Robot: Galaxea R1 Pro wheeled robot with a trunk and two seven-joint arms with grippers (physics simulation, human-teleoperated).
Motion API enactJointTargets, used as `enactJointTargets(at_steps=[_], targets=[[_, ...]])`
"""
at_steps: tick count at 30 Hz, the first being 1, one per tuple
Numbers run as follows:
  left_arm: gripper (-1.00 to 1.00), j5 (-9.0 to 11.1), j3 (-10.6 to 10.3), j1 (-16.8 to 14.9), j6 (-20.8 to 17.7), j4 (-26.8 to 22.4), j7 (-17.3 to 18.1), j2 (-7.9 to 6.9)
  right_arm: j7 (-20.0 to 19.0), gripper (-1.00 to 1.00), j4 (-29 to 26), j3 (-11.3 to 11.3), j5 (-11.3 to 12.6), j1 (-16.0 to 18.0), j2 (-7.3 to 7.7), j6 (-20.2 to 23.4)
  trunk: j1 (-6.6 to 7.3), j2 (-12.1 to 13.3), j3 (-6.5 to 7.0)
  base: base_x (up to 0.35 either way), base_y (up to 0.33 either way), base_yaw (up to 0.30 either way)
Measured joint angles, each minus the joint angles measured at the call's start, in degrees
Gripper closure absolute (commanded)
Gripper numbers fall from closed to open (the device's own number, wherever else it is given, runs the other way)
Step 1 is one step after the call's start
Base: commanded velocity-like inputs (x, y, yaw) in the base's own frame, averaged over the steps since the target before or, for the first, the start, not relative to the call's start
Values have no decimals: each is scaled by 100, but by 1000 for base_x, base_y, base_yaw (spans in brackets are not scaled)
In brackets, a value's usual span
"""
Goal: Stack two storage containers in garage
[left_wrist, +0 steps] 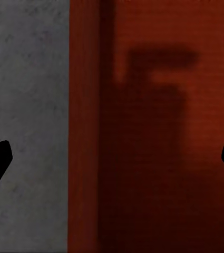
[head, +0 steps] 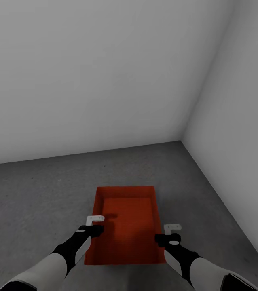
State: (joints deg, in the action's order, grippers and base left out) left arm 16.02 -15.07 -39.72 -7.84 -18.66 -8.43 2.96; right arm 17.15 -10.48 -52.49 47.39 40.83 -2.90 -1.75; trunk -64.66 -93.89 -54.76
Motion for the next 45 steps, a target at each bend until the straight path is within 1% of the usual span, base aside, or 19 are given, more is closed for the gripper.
enactJointTargets(at_steps=[2, 45], targets=[[-100, 6, 0, 0, -3, 3, 12, -3, 0, -100, 0, 0, 0, 0, -3, 0, 0, 0, 0, 0, 0, 0], [-100, 20, 0, 0, -54, 6, 42, 7, -9, -100, -4, -3, 0, 0, -9, 6, 944, 1723, 772, 0, 0, 0]])
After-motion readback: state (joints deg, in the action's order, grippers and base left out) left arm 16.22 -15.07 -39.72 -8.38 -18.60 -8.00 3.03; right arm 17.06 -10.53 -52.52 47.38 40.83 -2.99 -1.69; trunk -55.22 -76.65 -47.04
